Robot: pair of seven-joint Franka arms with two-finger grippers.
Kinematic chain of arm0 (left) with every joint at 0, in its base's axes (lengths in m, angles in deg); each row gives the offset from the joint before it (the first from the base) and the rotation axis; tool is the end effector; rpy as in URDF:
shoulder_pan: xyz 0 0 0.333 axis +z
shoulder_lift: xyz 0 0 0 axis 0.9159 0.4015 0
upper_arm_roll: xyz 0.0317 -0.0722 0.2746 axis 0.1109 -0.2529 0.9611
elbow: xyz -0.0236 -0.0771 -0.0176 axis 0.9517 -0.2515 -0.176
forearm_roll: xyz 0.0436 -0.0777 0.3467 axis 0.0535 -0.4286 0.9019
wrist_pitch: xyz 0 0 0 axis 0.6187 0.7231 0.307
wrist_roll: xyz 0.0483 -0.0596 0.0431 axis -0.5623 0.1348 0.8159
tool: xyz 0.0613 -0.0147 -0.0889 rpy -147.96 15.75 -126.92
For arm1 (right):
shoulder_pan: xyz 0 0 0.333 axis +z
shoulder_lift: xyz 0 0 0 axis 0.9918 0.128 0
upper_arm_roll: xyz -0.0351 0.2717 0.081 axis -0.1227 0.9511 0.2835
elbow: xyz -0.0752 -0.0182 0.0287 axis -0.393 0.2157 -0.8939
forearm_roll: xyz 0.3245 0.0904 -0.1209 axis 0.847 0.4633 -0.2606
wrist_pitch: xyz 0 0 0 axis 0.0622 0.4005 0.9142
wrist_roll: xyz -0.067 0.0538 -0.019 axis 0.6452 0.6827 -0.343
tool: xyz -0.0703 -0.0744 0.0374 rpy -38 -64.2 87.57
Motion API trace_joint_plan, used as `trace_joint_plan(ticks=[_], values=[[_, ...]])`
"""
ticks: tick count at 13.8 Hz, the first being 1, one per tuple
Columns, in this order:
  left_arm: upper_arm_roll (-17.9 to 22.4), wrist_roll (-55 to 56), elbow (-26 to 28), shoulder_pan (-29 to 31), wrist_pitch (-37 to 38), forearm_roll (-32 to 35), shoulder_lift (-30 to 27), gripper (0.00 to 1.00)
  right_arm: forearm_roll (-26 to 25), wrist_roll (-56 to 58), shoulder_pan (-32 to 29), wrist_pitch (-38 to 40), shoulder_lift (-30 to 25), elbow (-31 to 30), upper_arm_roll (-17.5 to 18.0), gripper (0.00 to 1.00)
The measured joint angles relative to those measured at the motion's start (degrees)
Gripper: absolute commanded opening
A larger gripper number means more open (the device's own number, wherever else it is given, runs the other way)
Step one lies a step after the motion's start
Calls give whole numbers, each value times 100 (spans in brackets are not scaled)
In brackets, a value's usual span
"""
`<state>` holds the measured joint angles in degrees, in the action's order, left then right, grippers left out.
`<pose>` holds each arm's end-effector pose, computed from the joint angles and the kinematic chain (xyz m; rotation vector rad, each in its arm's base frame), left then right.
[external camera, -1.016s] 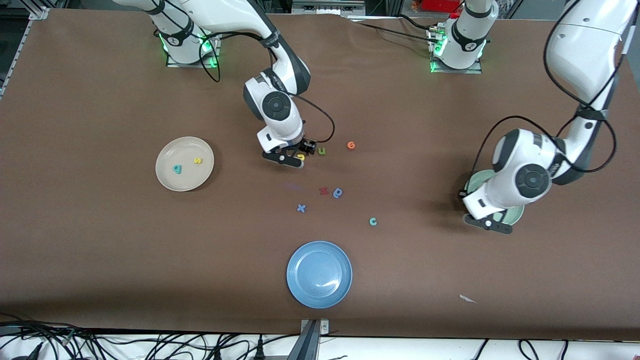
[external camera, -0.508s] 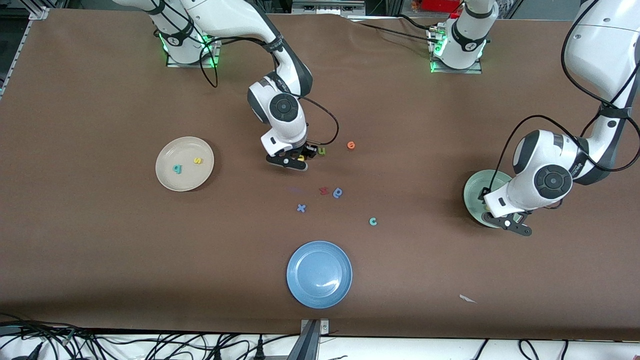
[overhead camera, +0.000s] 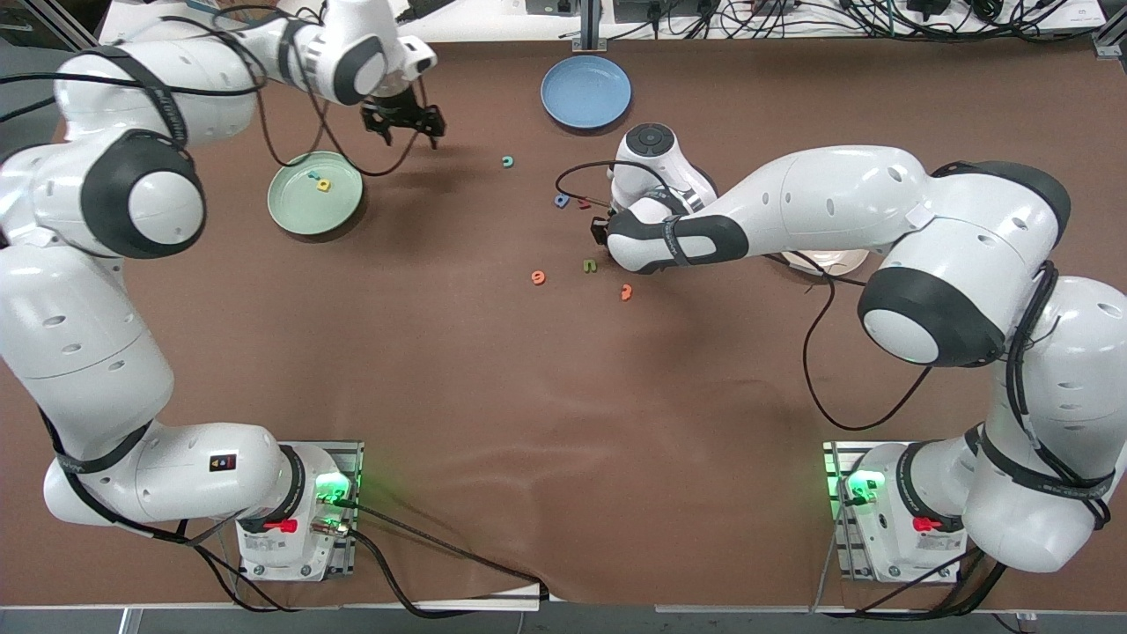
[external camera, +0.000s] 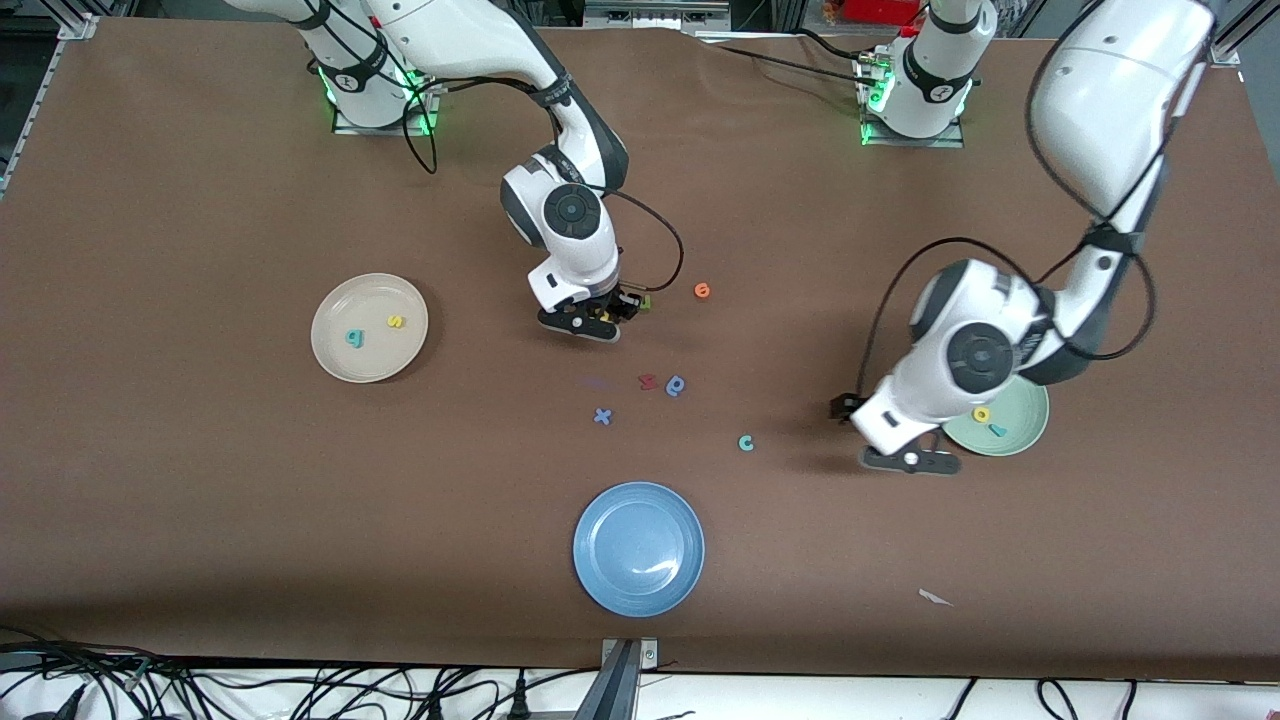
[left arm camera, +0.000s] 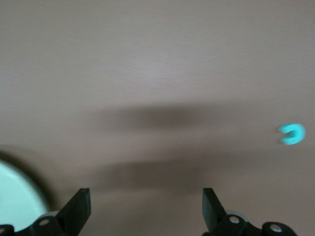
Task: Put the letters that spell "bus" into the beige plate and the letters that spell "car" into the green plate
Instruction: 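Place the u on the white plate while the left gripper grasps cyan c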
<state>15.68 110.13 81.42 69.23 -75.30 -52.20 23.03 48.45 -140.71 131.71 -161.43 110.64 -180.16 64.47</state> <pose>0.6113 -0.1884 0.2436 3.1390 -0.0722 -0.0827 0.4293 0.4277 0.1788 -3.0778 0.3867 0.0163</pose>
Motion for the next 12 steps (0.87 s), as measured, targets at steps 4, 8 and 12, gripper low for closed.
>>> trace_joint_plan(ticks=[4, 8, 12], values=[[19, 1131, -756, -690, -6, -1, 627, 100, -5, -6, 5, 3, 0, 25, -37, 1], [120, 1714, -1508, -1091, -6, -1, 1183, 100, -64, 148, 8, 651, -265, 149, -644, 2], [510, 2004, -1964, -1563, -12, -1, 1568, 92, -82, 1198, -10, 1709, -731, -167, -1665, 2]])
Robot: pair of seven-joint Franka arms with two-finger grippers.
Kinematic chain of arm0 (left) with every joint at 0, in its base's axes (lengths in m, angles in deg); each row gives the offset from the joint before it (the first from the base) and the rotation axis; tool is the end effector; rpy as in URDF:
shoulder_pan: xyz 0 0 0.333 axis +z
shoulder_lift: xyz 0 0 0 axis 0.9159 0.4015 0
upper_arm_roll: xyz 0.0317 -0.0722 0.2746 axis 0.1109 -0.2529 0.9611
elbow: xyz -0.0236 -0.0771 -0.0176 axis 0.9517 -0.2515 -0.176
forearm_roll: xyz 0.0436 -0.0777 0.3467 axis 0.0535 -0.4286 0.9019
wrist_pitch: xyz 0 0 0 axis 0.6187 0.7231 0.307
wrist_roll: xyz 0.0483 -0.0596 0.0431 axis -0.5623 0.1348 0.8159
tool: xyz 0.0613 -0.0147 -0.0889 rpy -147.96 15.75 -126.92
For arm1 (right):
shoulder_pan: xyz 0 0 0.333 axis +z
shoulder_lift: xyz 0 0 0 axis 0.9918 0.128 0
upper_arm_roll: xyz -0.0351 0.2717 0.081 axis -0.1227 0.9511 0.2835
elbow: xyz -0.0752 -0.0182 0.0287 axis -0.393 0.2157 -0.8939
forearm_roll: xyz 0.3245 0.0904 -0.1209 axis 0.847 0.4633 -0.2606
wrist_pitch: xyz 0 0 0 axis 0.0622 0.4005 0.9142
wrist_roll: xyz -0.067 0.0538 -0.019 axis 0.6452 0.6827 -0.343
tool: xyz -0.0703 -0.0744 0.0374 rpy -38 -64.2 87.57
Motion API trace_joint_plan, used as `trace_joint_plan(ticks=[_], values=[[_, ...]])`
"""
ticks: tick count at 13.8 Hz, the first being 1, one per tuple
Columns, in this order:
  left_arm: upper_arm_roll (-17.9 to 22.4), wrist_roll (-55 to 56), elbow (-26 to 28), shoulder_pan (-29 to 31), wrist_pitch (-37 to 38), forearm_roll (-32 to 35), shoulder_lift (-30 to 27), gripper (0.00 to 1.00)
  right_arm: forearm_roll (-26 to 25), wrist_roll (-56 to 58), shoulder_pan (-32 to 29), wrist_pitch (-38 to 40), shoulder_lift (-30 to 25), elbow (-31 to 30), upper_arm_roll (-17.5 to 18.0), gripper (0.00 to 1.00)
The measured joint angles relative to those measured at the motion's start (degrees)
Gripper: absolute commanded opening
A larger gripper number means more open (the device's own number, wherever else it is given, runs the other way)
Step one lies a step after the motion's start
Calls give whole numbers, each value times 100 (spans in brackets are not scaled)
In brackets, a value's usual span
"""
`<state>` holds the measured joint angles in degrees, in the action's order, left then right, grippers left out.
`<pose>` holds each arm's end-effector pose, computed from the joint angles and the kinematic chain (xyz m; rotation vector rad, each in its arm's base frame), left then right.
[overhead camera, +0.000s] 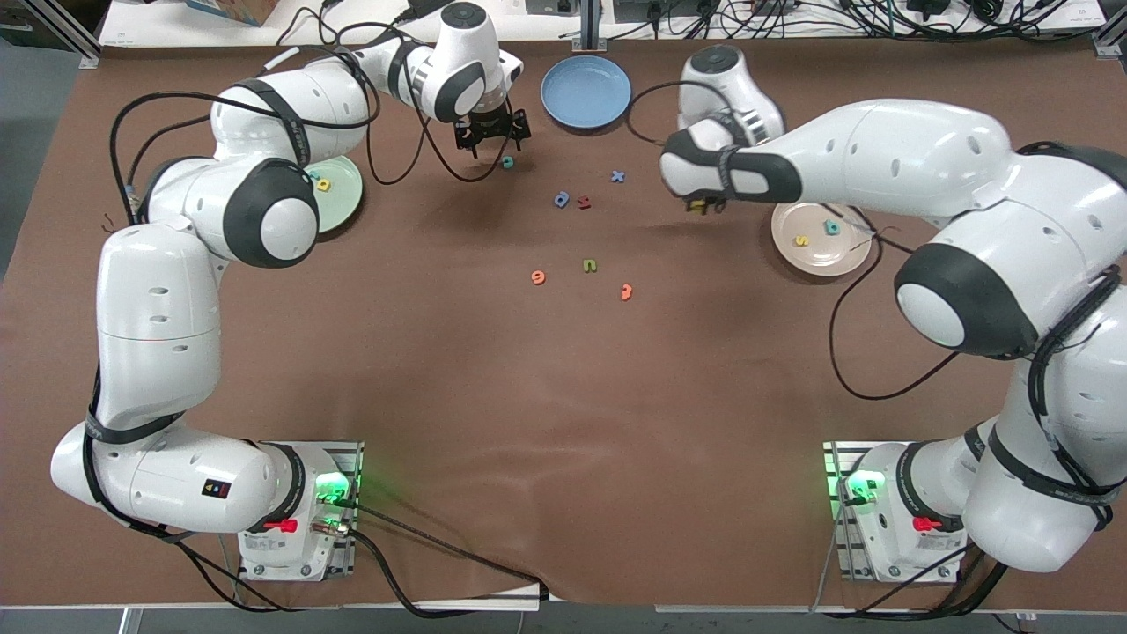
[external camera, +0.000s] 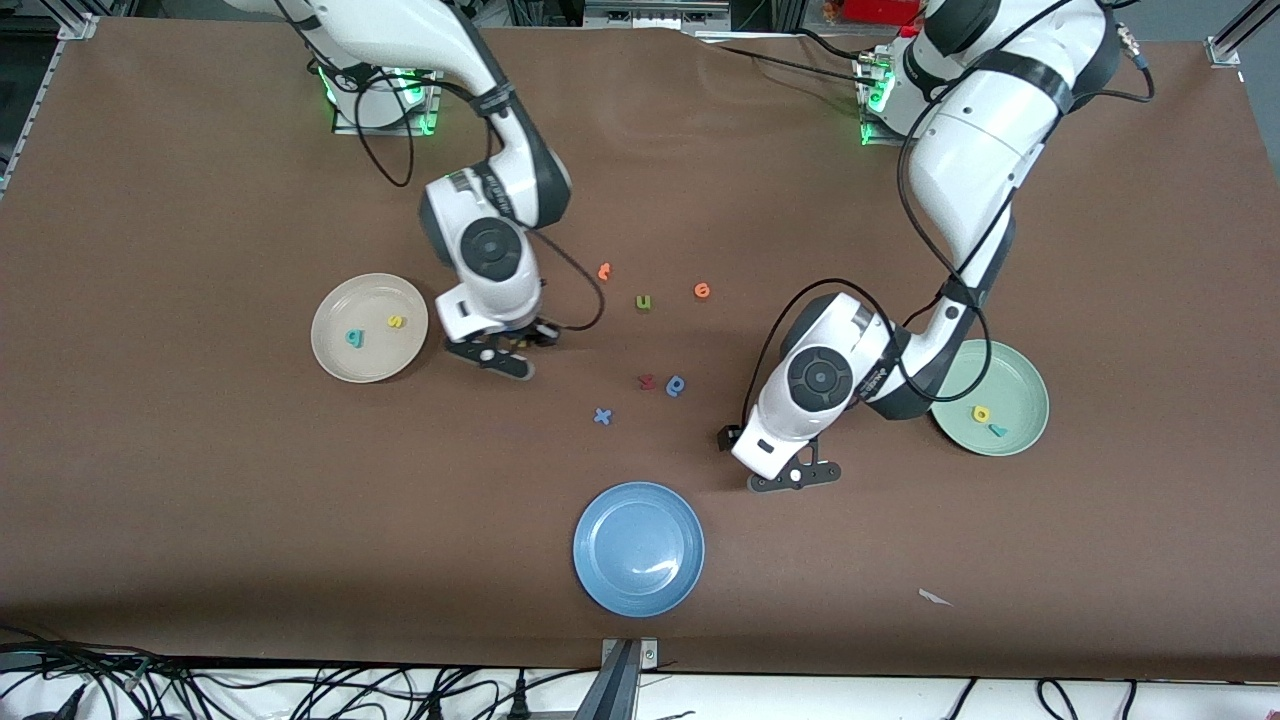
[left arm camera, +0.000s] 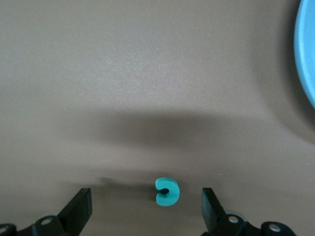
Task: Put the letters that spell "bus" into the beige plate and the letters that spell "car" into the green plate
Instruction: 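Place the u on the white plate while the left gripper grasps cyan c, then carry the cyan c toward the green plate while the right gripper withdraws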
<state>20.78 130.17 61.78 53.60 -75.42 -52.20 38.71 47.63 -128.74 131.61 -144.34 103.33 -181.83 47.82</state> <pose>0.6248 -0.3054 0.1916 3.1080 0.2824 -0.0153 0.5080 0.2849 0.2371 2.9516 -0.4300 -0.0933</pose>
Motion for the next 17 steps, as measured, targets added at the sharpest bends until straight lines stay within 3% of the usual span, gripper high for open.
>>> trace_joint_plan(ticks=[4, 5, 6, 7, 8, 9, 10, 11, 15, 17], values=[[14, 74, -85, -47, -12, 0, 143, 78, 1, 2003, -29, 15, -572, -1076, -1227, 3], [14, 80, -95, -49, -13, 0, 154, 75, 2, 2357, -40, 2, -682, -1302, -1441, 7], [14, 87, -104, -52, -13, 0, 159, 72, 4, 2610, -70, -9, -740, -1479, -1574, 18], [14, 96, -111, -55, -13, 0, 164, 70, 4, 2749, -115, -18, -751, -1636, -1625, 18], [14, 113, -115, -58, -13, 0, 174, 67, 4, 2795, -148, -29, -738, -1780, -1628, 29], [15, 163, -120, -65, -17, 0, 190, 64, 4, 2821, -150, -42, -714, -1916, -1624, 64], [14, 209, -121, -80, -43, 0, 208, 62, 4, 2834, -148, -64, -694, -2023, -1607, 89], [15, 252, -121, -94, -81, 0, 222, 59, 5, 2834, -145, -84, -684, -2085, -1592, 100], [16, 278, -131, -116, -97, 0, 232, 43, 14, 2835, -130, 137, -802, -1805, -1584, 100], [16, 280, -143, -117, -97, 0, 232, 32, 14, 2843, -124, 1080, -946, -1105, -1585, 100]])
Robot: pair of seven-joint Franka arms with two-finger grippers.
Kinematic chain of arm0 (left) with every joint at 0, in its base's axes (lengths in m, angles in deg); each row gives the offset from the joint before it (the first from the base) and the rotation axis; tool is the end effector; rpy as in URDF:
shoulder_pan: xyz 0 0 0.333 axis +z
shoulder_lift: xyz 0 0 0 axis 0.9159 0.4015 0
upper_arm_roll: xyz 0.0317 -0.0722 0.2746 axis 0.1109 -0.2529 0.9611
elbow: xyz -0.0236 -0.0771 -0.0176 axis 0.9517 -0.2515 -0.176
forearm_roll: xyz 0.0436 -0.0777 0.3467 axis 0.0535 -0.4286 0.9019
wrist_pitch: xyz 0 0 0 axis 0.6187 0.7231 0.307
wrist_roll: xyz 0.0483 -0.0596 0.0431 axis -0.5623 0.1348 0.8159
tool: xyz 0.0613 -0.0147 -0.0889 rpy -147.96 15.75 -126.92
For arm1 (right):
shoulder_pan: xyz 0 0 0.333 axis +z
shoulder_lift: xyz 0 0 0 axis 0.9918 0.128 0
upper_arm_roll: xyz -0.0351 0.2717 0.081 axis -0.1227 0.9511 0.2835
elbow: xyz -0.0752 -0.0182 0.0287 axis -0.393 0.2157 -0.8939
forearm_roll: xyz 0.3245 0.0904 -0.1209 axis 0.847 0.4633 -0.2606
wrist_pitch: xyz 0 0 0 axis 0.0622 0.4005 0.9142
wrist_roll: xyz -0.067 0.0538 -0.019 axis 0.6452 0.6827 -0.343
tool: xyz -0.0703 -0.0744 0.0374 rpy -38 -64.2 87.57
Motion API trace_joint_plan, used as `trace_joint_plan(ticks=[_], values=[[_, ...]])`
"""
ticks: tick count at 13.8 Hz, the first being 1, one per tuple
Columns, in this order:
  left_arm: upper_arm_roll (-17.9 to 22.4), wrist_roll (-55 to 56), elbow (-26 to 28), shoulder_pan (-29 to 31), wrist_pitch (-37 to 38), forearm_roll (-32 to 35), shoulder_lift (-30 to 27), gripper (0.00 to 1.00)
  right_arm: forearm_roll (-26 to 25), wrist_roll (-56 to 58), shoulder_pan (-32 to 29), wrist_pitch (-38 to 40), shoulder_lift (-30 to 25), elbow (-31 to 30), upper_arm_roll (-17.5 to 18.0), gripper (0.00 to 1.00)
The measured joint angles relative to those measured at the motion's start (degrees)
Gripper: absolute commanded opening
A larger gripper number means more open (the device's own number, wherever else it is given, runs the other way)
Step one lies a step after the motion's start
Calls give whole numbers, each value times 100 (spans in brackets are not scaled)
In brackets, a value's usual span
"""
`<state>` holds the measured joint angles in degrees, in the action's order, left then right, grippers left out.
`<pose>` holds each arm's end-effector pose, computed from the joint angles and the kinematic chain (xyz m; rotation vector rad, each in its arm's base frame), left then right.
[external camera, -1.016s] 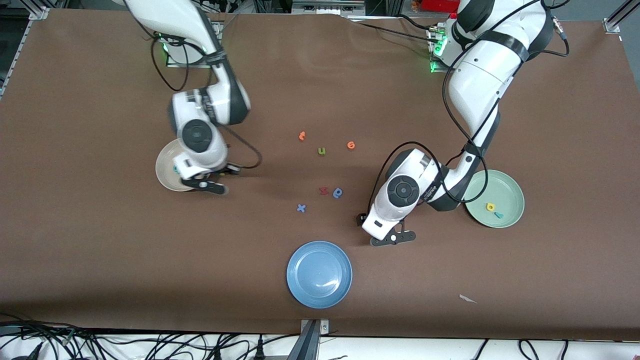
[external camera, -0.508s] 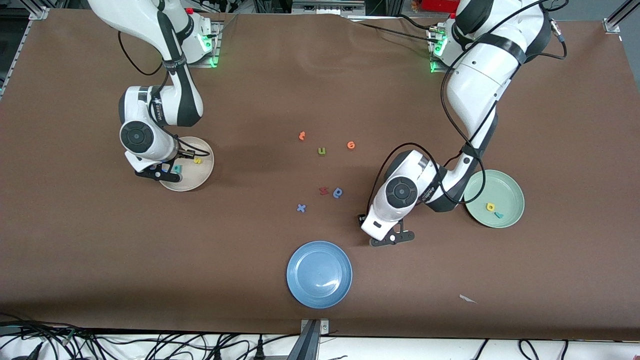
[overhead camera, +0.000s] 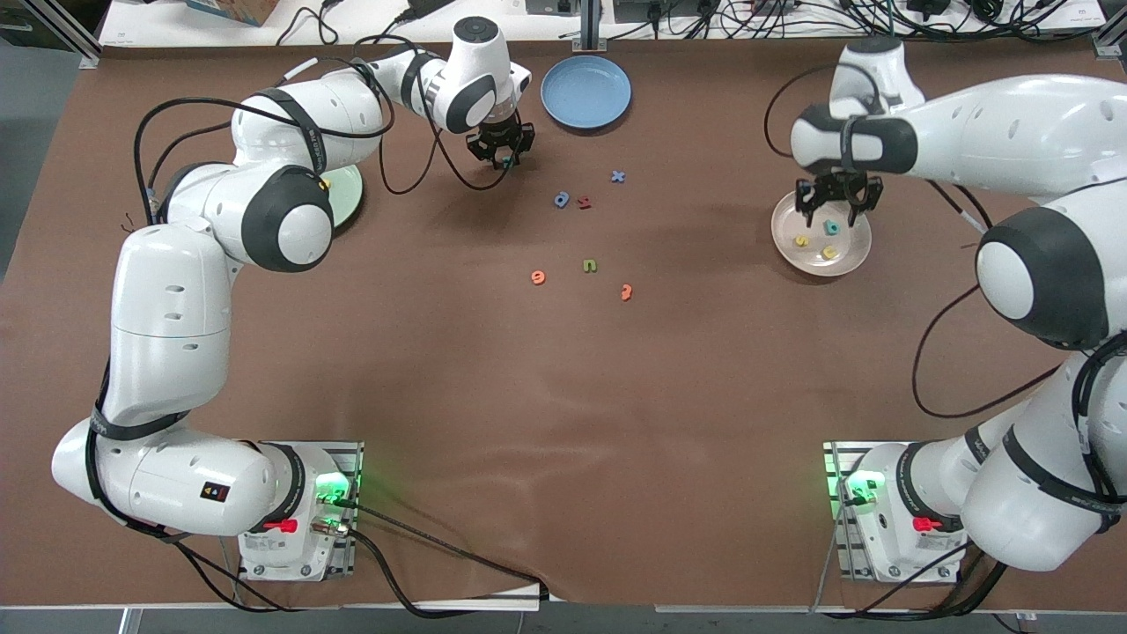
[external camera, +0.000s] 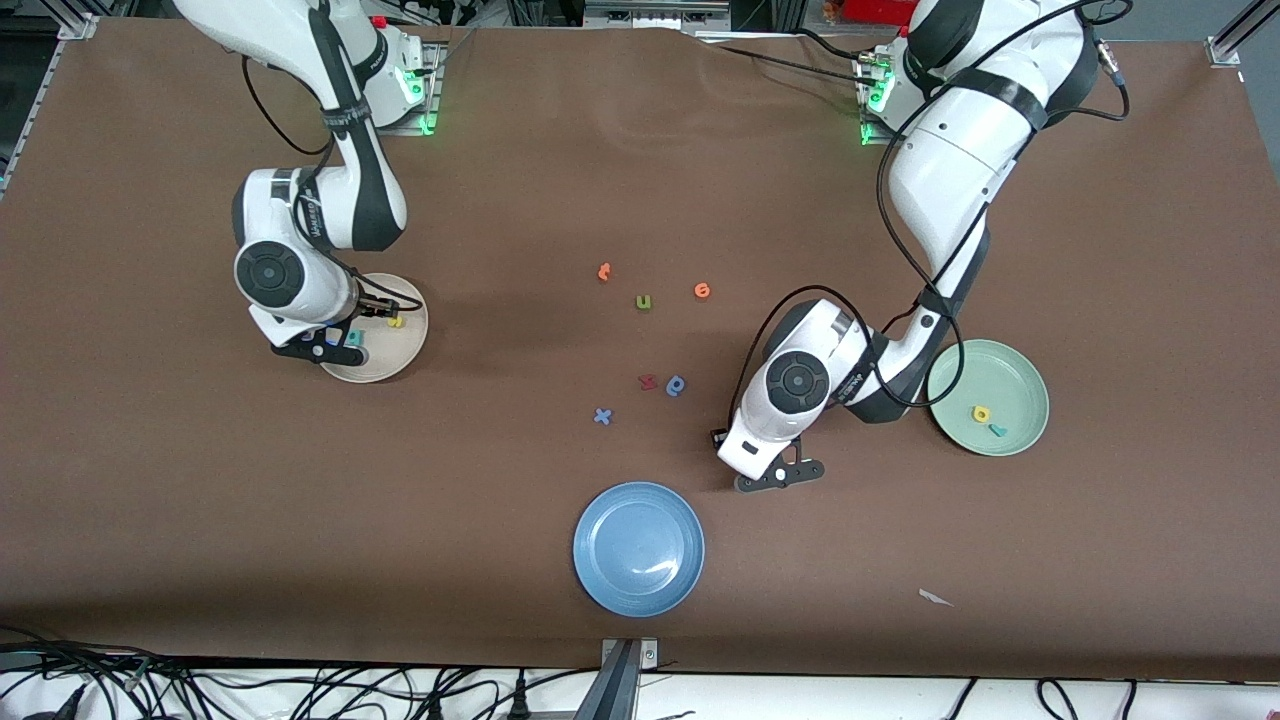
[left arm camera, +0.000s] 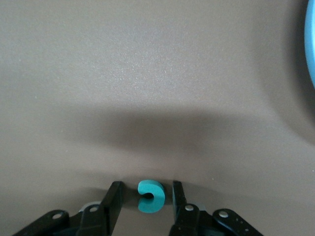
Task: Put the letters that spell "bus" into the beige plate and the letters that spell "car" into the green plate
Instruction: 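Carry the cyan c toward the green plate while the right gripper withdraws, then lower the cyan c onto the green plate and open the left gripper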
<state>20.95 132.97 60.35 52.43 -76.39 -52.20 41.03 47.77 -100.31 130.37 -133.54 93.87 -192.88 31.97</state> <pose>0.6216 -0.3163 0.1753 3.0952 0.3394 -0.0220 0.5035 0.1061 0.2661 2.9264 -0.1758 -0.4248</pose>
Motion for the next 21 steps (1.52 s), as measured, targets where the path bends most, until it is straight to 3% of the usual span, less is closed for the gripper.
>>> trace_joint_plan(ticks=[2, 4, 8, 12, 14, 21], values=[[1, 1, -15, 0, 0, 0, -2, 19, 0, 0, -3, 991, -82, 992, -7, 100], [2, 1, -18, 0, 0, 0, -2, 15, -1, -2, -10, 1349, -65, 1859, -12, 100], [30, -27, -70, 26, 106, 0, -12, 12, -3, -2, -11, 1540, -26, 2607, -69, 100], [70, -948, -279, 459, 1195, 1, -289, 11, -10, 38, -182, 2127, -63, 3540, -268, 100], [81, -1582, -276, 779, 1705, 1, -489, 11, -10, 53, -540, 2218, -164, 3759, 71, 100], [85, -3039, 32, 1603, 2492, 1, -1152, 8, -35, 626, -2853, 2961, -831, 3638, 2133, 100]])
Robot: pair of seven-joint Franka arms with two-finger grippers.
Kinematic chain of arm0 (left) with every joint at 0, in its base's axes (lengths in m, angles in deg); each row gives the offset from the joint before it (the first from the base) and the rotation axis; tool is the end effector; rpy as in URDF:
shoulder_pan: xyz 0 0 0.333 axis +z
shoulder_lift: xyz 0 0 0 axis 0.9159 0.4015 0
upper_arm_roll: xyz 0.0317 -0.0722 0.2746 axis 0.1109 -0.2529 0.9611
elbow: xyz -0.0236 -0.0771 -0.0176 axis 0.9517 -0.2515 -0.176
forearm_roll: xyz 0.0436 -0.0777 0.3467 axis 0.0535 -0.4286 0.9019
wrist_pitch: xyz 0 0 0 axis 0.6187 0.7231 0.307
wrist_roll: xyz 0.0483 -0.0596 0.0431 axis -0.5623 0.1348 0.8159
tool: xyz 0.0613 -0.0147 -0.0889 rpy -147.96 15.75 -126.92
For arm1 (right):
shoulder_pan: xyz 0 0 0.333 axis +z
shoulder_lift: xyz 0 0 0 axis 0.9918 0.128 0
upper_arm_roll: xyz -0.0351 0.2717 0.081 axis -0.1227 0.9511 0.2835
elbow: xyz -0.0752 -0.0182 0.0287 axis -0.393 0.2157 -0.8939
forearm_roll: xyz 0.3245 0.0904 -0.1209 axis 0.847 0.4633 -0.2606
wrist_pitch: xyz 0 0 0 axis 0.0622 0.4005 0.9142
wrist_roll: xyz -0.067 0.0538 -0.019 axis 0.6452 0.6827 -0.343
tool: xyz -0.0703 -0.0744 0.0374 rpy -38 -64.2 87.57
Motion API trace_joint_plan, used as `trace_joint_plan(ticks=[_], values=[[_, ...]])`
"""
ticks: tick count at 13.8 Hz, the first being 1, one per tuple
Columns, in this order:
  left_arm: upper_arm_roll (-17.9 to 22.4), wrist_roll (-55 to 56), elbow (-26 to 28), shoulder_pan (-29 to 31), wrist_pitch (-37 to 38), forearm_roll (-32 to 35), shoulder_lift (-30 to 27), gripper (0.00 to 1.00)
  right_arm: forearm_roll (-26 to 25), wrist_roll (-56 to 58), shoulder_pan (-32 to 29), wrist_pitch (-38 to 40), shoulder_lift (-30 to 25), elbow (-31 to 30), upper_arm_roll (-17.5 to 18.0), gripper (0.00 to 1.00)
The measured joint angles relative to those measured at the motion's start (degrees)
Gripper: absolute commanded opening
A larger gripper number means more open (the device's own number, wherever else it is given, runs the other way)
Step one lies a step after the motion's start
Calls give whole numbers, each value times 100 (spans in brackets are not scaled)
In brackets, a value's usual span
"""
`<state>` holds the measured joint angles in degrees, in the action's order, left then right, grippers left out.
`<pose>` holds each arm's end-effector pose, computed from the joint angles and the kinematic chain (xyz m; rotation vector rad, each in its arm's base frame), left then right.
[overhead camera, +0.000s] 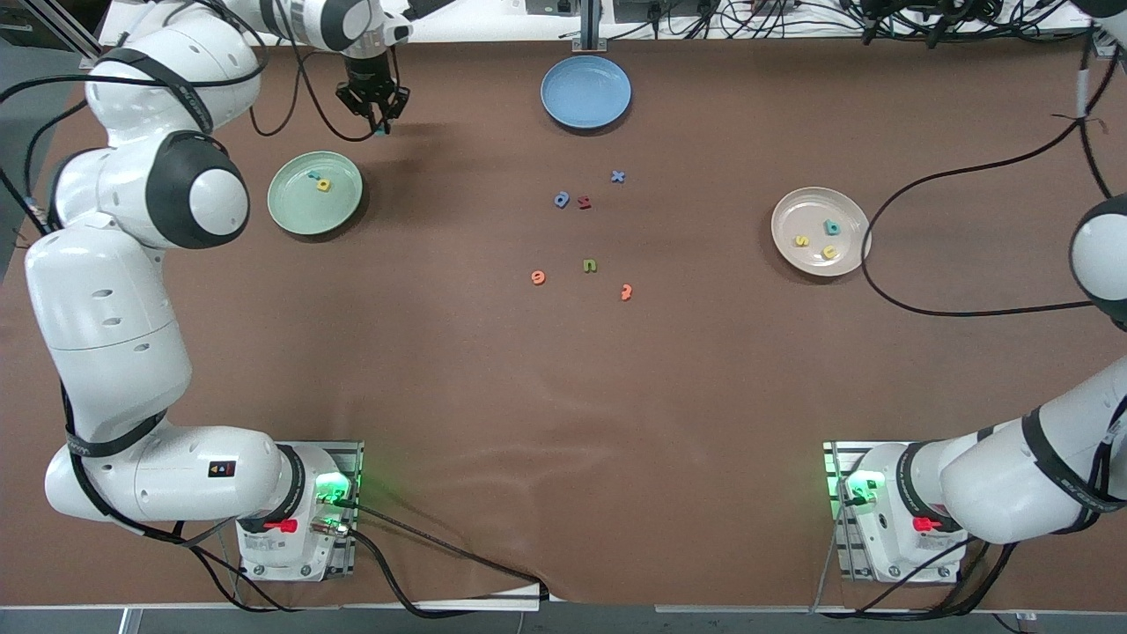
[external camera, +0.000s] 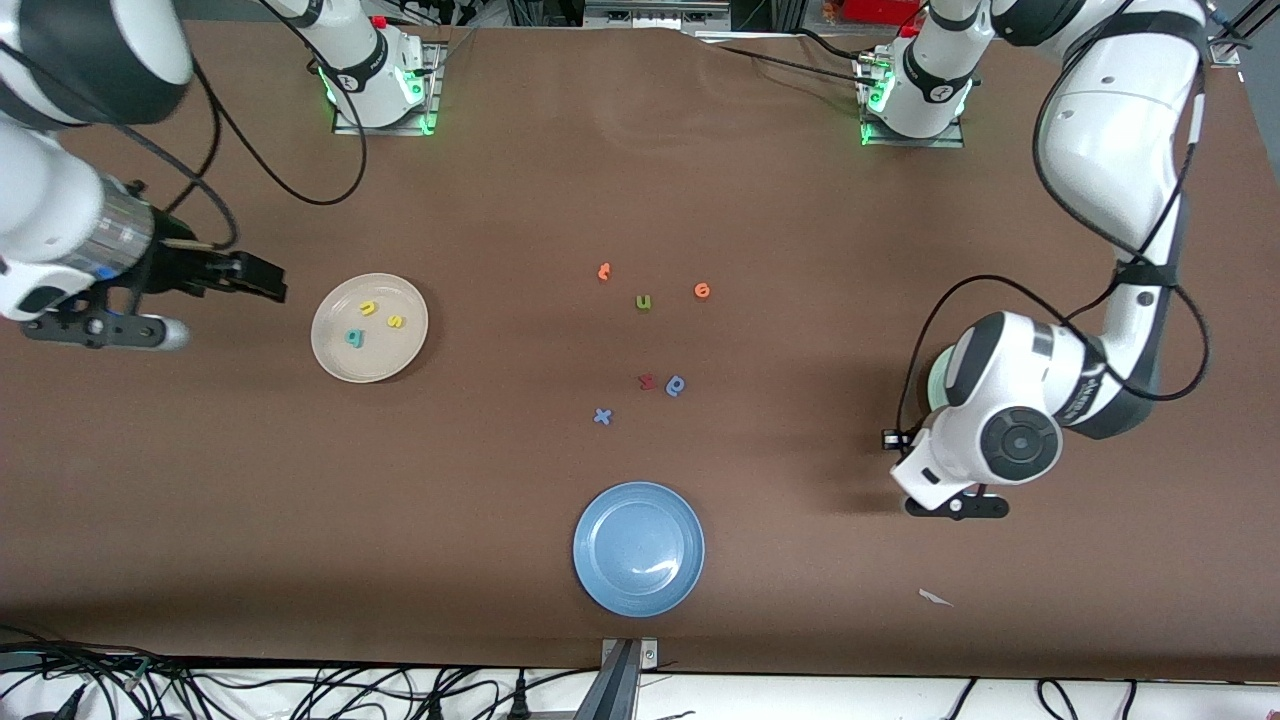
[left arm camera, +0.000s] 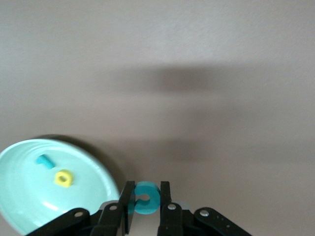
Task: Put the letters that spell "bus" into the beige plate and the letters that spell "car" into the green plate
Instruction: 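Lower the cyan c onto the green plate and open the left gripper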
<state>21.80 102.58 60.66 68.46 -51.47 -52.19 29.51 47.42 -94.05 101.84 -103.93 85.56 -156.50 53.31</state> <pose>0.6576 -0.1080 0.2736 -3.0015 0.0245 0.3352 0.5614 0.0643 0.5389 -3.0889 0.0929 0.2022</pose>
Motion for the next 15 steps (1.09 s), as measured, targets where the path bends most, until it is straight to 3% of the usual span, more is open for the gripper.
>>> trace_joint_plan(ticks=[4, 7, 9, 10, 12, 15], values=[[4, -529, 820, 423, -71, 0, -632, 7, -625, 196, -994, -245, -805, -876, 1058, 100], [181, -1006, 1844, 686, -990, 0, -1132, 8, -593, 130, -1258, -804, -1345, -1590, 1328, 100], [532, -1323, 2628, 689, -1821, 0, -1441, 16, -312, 172, -1657, -846, -1398, -1641, 1440, 100], [679, -1432, 2945, 690, -2175, 0, -1536, 35, -268, 209, -1771, -857, -1394, -1639, 1456, 100], [848, -1538, 3369, 687, -2618, 0, -1624, 99, -298, 227, -1815, -892, -1395, -1622, 1473, 100], [882, -1598, 3486, 665, -2709, 0, -1660, 100, -339, 227, -1769, -923, -1399, -1577, 1555, 100]])
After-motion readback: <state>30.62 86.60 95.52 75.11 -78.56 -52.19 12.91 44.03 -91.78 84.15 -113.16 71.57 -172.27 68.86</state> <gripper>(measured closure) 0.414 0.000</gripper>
